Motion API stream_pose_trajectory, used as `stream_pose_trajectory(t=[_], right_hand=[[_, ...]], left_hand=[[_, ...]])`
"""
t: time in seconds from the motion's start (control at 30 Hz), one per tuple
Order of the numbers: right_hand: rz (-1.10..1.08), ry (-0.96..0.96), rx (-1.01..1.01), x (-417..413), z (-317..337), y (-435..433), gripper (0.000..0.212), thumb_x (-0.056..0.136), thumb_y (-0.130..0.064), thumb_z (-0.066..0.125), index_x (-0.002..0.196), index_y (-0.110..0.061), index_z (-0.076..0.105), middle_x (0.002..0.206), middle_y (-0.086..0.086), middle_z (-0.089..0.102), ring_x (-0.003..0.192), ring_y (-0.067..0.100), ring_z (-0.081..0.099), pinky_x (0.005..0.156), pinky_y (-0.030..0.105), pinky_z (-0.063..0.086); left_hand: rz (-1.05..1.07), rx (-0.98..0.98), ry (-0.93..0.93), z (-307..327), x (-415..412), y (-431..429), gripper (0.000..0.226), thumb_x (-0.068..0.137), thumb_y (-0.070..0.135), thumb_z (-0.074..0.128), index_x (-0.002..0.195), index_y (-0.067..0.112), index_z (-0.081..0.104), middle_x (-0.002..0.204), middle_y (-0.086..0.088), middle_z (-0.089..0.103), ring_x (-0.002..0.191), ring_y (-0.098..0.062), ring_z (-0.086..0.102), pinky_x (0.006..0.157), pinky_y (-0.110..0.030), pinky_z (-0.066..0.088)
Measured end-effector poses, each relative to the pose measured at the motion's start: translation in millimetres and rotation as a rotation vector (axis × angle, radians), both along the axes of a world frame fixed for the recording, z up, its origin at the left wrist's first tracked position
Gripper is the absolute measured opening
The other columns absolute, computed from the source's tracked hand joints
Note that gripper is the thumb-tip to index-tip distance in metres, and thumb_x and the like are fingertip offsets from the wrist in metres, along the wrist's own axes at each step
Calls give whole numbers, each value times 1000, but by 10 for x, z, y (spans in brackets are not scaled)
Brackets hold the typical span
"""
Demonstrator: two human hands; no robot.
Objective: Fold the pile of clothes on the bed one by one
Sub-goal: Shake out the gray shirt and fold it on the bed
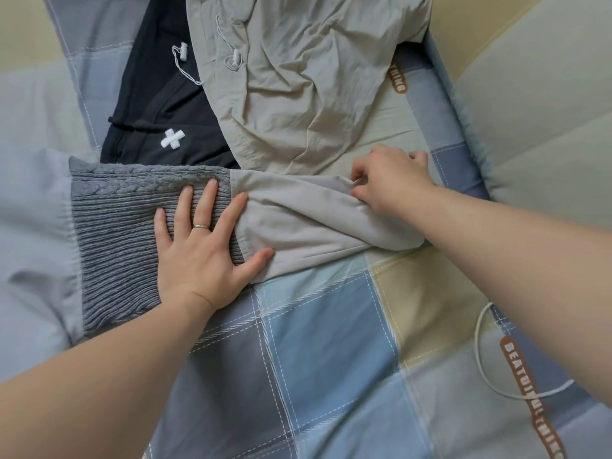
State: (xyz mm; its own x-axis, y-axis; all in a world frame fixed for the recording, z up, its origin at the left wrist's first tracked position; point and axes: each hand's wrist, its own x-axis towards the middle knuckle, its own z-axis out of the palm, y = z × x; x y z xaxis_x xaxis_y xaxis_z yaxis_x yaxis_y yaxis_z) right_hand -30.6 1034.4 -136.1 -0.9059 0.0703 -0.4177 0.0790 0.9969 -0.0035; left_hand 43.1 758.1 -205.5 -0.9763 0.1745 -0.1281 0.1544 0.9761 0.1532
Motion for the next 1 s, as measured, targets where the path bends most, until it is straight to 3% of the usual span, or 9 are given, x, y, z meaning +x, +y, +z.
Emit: stream_pose_trajectory(t=[0.2,0.37,0.47,0.57,0.63,0.73,0.83,0.93,1.0], right_hand=[[-133,357,-85,-73,63,95,16,100,-33,54,85,-26,54,96,0,63,105,30,57,78,37,26],[-304,295,-64,-150,-26,116,27,104,-38,44,85,-21,54,95,6,62,102,32,57,80,39,28],[-264,322,-28,-99,48,180,30,104,-41,42,87,-20,54,91,7,59,99,35,57,76,39,30],[-285,262,-91,-17,135,279,35,102,-44,47,85,-15,57,95,12,64,97,37,58,69,38,36],[-383,201,-213,34,175,369,34,98,-39,57,74,-15,53,80,7,60,90,34,59,67,36,36],[-556,214,-333,70,247,558,29,92,-32,69,74,-15,54,75,3,58,88,32,61,74,36,46],[-655,335,-352,142,303,686,23,89,-34,72,91,-18,55,96,7,63,99,34,62,88,42,50],[-458,332,-303,392,307,626,26,89,-36,68,108,-22,57,116,9,60,109,32,58,96,45,47],[-226,132,-280,630,263,497,33,91,-42,65,119,-26,60,121,4,60,114,28,58,99,46,46]], left_hand=[[-2,13,7,-7,-2,-12,90,78,91,25,156,47,14,169,2,8,155,-30,4,121,-59,5],[-32,40,8,-5,4,-37,89,79,90,25,156,48,11,169,2,4,155,-29,2,121,-60,2],[-45,96,27,-2,23,-50,76,82,84,35,149,48,33,162,-1,25,151,-31,16,119,-60,5],[-72,177,96,8,57,-49,44,91,64,44,123,40,61,137,-2,47,134,-32,36,114,-62,19],[-106,264,177,61,93,-43,28,93,49,49,104,30,68,124,-2,54,122,-33,42,107,-59,27],[-187,409,264,277,170,33,12,89,31,61,91,20,66,117,0,58,115,-33,46,100,-51,30],[-281,476,284,544,269,129,10,82,23,65,84,15,60,115,0,60,110,-31,49,94,-46,34],[-417,506,145,631,334,159,17,81,25,59,76,22,43,85,4,57,79,-29,53,71,-41,43],[-511,504,24,639,389,175,28,81,24,59,75,29,32,70,7,47,65,-27,49,58,-41,44]])
